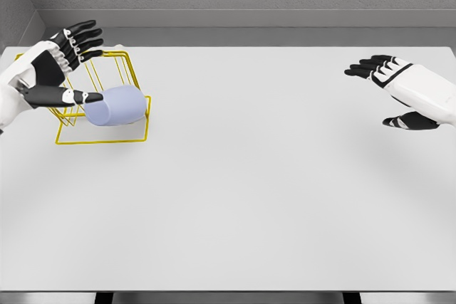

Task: Place the cup on the cup holder with both arms

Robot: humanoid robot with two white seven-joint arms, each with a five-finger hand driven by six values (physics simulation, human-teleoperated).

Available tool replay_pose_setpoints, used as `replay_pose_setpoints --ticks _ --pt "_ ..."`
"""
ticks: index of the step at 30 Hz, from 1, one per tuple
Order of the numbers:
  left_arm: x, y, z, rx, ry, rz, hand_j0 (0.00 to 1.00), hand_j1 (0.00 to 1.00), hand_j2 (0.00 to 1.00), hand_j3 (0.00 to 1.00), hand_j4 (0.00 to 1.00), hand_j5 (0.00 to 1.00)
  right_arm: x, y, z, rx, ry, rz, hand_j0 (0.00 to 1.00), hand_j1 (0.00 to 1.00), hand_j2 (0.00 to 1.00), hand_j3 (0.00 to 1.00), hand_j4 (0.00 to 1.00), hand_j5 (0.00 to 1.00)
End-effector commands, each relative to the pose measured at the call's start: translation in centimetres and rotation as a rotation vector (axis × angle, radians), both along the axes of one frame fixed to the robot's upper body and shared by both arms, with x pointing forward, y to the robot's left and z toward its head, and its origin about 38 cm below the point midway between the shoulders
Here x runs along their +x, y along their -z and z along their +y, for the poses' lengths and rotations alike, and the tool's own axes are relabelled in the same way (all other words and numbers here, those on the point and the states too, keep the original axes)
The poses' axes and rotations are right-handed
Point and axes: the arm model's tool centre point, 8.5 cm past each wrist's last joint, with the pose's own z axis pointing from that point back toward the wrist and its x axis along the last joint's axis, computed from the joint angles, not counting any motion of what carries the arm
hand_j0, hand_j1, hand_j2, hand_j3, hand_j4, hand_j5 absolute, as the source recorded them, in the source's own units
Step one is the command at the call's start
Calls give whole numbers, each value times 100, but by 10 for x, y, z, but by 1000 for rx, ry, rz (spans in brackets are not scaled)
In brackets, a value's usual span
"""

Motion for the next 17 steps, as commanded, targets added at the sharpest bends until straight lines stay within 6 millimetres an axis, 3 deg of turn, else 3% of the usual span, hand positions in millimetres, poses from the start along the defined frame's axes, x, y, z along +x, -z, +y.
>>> replay_pose_setpoints --ticks 1,7,15,17 --pt "-1 -2 2 4 -1 -3 100 100 100 100 100 100 0 -1 0 6 1 0 100 100 100 100 100 100" --pt "-2 -11 2 10 8 -31 100 100 100 100 100 100 0 -2 -2 8 5 -2 100 100 100 100 100 100" --pt "-18 -41 18 -63 30 -301 100 100 100 100 100 100 0 -1 -2 7 6 -2 100 100 100 100 100 100" --pt "-25 -22 19 -60 27 -253 100 100 100 100 100 100 0 -1 -3 7 8 0 100 100 100 100 100 100"
